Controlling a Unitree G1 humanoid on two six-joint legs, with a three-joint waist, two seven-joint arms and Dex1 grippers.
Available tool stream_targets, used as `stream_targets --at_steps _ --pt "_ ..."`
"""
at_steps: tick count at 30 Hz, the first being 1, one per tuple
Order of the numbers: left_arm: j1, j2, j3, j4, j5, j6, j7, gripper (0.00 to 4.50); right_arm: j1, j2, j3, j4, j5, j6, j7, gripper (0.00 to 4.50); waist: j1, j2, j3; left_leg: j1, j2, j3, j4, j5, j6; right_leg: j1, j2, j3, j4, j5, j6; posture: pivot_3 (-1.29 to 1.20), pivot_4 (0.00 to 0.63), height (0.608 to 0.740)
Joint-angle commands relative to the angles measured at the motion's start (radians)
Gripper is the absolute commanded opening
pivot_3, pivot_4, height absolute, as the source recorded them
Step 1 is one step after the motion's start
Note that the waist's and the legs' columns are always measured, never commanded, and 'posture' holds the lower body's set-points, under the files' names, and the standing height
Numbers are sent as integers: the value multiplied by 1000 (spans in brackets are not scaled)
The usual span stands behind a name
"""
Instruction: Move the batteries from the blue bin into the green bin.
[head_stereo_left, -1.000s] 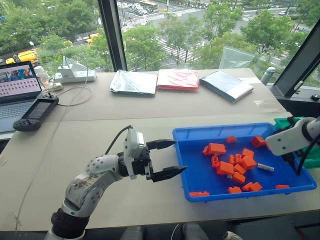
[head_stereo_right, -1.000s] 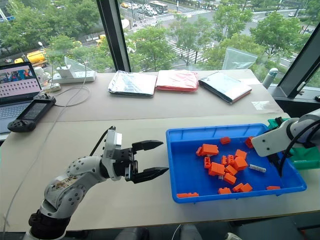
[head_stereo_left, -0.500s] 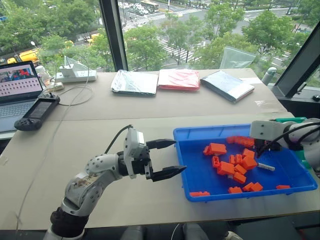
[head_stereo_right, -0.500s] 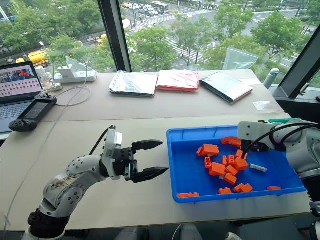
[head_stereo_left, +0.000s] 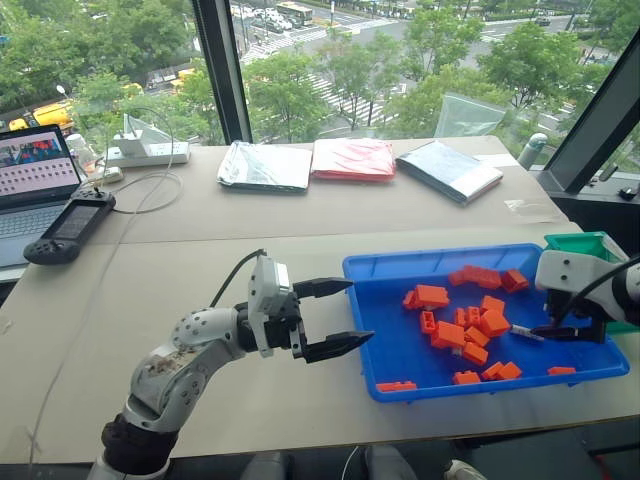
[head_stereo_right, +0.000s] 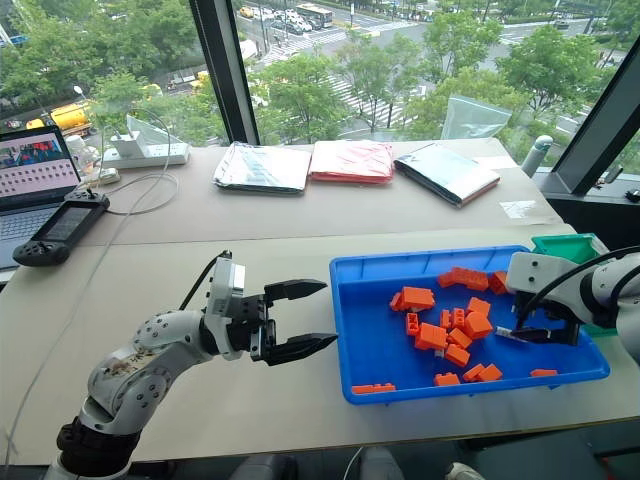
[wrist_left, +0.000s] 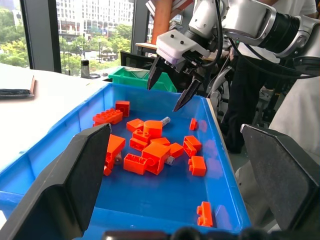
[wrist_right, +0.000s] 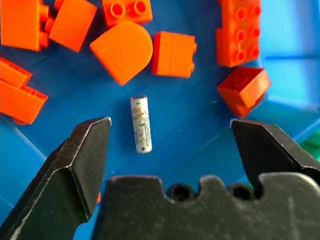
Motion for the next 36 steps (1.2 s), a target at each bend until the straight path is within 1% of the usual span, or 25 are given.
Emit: stream_targets --at_steps 1,7,10,15,16,20,21,31,33,34,36 --pt "-1 -3 4 -28 -2 -16 5 4500 -6 0 32 17 0 -11 -12 4439 1 0 0 0 0 0 0 0 0 0 0 0 0 0 0 0 150 740" --pt "5 2 6 -36 -1 -16 12 4500 -21 25 92 77 -7 -32 -33 4439 4 0 0 0 0 0 0 0 0 0 -1 0 0 0 0 0 150 740" --pt "8 5 7 -38 -2 -15 13 4500 -24 24 107 89 -2 -39 -26 3683 4 0 0 -1 0 0 0 0 0 0 -1 0 0 0 0 0 150 740" --pt "9 4 6 -40 -2 -16 14 4500 -19 21 113 93 8 -41 -19 1949 4 0 0 0 0 0 0 0 0 0 0 0 0 0 0 0 150 740" --pt "10 4 6 -40 -3 -16 14 4500 -18 20 113 92 11 -40 -18 1694 4 0 0 0 0 0 0 0 0 0 -1 0 0 0 0 0 150 740" --pt "10 4 4 -40 -3 -16 15 4500 -15 24 115 97 16 -41 -20 252 4 0 0 0 0 0 0 0 0 0 0 0 0 0 0 0 150 740" --pt "10 4 4 -39 -3 -16 14 4500 -14 24 115 98 16 -41 -21 21 4 0 0 0 0 0 0 0 0 0 -1 0 0 0 0 0 150 740" --pt "9 4 2 -32 -3 -19 8 4500 -5 15 78 96 15 -58 -60 21 4 0 0 0 0 0 0 0 0 0 -1 0 0 0 0 0 150 740" --pt "8 4 1 -29 -1 -20 5 4500 -19 17 67 107 18 -69 -74 594 4 0 0 0 0 0 0 0 0 0 0 0 0 0 0 0 150 740" --pt "7 4 0 -27 -1 -21 5 4500 -20 17 67 110 21 -75 -73 734 4 0 0 0 0 0 0 0 0 0 0 0 0 0 0 0 150 740" --pt "7 3 -1 -26 -1 -21 4 4500 -17 16 69 114 22 -86 -70 1407 4 0 0 0 0 0 0 0 0 0 0 0 0 0 0 0 150 740"
